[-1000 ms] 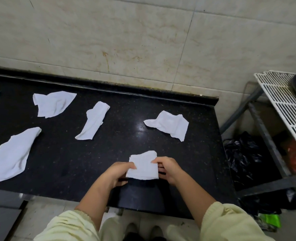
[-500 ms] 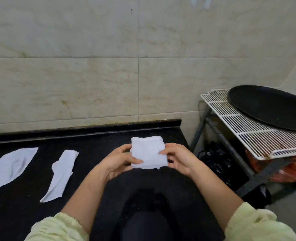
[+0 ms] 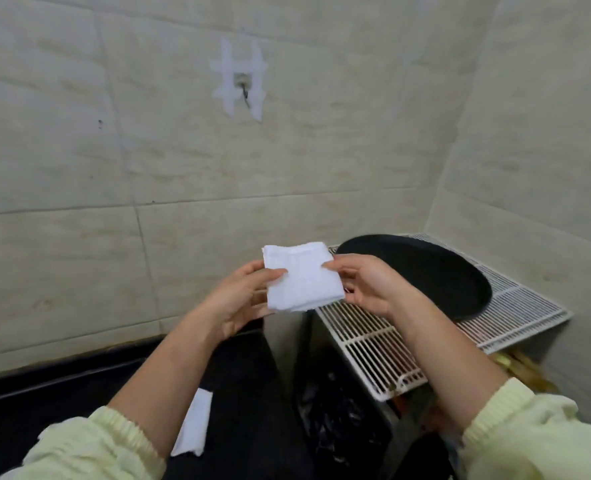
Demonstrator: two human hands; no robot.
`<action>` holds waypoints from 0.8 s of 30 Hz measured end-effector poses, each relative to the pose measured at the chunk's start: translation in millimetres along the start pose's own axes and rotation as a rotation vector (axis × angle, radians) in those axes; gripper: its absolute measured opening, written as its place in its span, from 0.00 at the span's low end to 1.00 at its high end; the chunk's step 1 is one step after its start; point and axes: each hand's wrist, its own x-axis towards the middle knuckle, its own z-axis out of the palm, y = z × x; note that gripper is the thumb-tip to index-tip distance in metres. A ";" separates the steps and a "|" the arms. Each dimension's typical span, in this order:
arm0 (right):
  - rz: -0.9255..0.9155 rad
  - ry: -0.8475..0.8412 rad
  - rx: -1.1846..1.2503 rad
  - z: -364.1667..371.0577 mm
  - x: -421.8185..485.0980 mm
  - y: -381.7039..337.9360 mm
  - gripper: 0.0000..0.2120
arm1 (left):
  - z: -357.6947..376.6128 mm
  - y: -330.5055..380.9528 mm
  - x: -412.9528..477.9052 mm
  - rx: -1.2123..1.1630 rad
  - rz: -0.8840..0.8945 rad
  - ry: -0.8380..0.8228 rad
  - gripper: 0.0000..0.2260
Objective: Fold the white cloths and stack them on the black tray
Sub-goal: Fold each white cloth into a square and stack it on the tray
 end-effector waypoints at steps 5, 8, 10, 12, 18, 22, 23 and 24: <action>-0.041 0.022 -0.104 -74.3 23.9 -56.0 0.13 | 70.6 13.4 62.3 0.008 0.048 0.037 0.16; -0.056 0.084 -0.138 -119.2 44.2 -73.5 0.13 | 111.8 10.9 95.6 0.029 0.031 0.057 0.16; -0.035 0.141 -0.176 -147.4 57.2 -72.2 0.13 | 136.0 1.0 113.8 0.055 -0.001 0.072 0.13; 0.002 0.171 -0.211 -168.2 68.3 -64.3 0.13 | 150.0 -11.2 127.2 0.068 -0.048 0.091 0.10; 0.132 0.234 -0.295 -208.5 99.7 -27.8 0.08 | 171.0 -44.9 156.8 0.248 -0.161 0.171 0.11; 0.169 0.205 -0.400 -216.1 113.9 -14.4 0.12 | 171.3 -51.1 167.8 0.310 -0.198 0.202 0.08; 0.170 0.201 -0.425 -217.3 116.4 -12.9 0.12 | 170.1 -51.9 170.2 0.328 -0.206 0.207 0.07; 0.170 0.197 -0.445 -218.5 118.2 -11.6 0.12 | 169.4 -52.9 172.3 0.352 -0.212 0.211 0.06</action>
